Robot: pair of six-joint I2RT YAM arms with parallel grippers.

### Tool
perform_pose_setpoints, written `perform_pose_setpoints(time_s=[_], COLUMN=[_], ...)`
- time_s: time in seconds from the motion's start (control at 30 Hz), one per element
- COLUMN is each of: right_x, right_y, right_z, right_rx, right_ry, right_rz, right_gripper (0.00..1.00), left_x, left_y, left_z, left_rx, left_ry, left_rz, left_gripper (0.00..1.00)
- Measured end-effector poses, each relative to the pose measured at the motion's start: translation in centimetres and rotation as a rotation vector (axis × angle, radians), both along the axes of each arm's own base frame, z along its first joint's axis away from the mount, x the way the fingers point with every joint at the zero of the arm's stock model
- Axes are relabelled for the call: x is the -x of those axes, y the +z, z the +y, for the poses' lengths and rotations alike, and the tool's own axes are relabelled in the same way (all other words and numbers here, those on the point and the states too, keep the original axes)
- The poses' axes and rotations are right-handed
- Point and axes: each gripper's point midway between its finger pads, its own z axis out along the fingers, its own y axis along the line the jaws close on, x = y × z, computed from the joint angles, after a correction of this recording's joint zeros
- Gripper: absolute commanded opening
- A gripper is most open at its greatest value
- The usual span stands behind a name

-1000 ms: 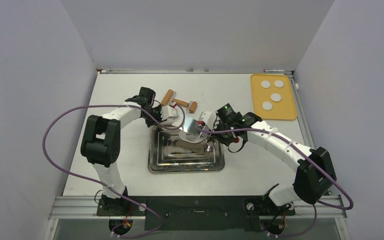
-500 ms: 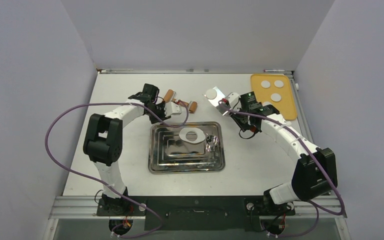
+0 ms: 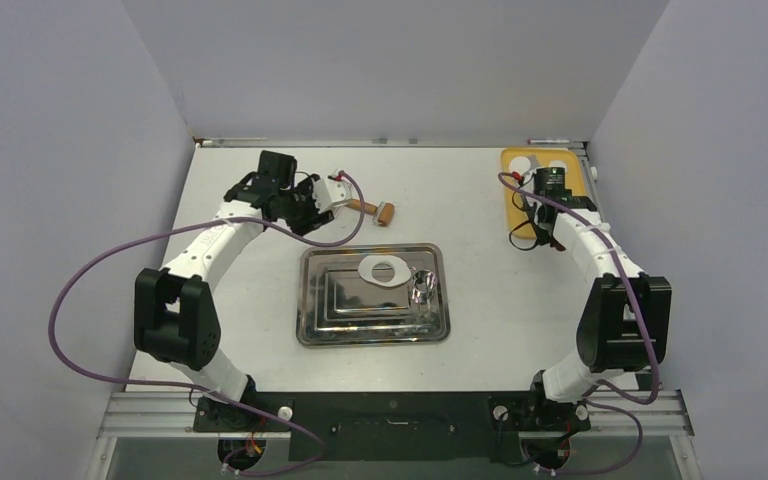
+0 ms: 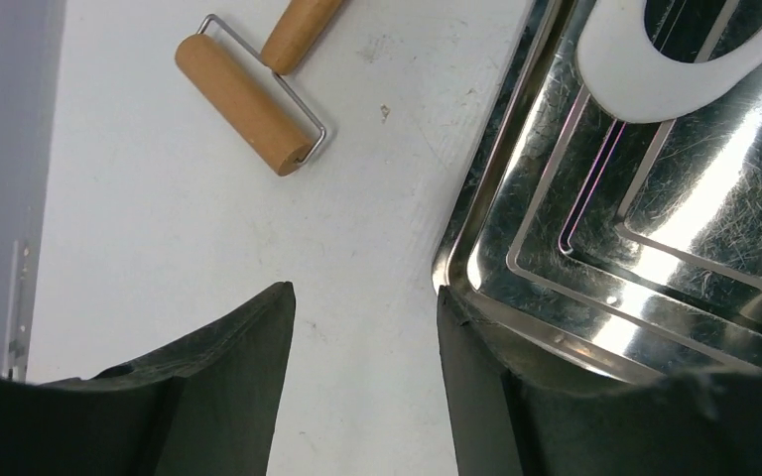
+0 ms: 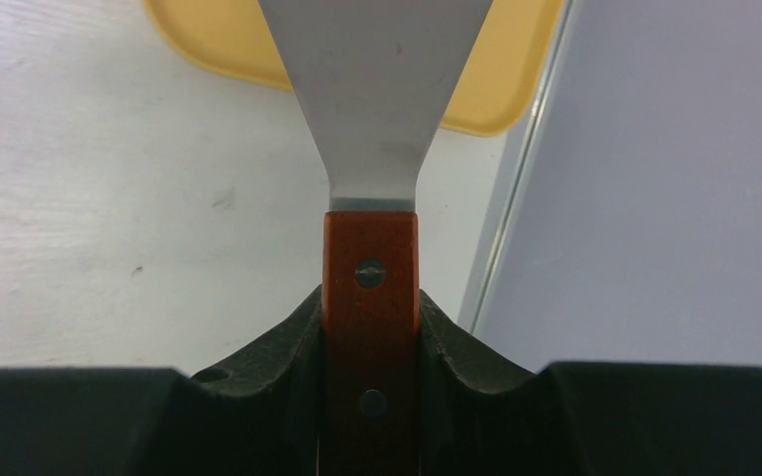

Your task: Roll out the dumpling wrappers from the dough

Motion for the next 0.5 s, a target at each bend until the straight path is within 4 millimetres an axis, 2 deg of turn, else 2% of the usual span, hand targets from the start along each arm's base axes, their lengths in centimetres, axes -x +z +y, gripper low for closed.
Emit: perform_pose_setpoints(time_s=[0.1, 0.27, 0.5], right_x=[-0.6, -2.2, -2.3], right_y=[-0.1, -0.1, -0.6], right_z=[-1.4, -2.4, -2.8], right_rx=[0.048, 0.146, 0.269], right_ry=[-0.033, -0.045, -0.019], right_rz=[0.016, 0.041, 0.1], right_gripper=[0.08, 0.08, 0.08], left_x=[0.0, 0.8, 0.9], left_y=[0.9, -0.3, -0.6], left_z=[0.7, 1.5, 1.9], left_rx=[0.017, 0.007, 0.005], left_ry=[0.035, 0.081, 0.128], left_rz=[-0.012, 0.032, 0.052], left_gripper=[0.54, 0.57, 0.57])
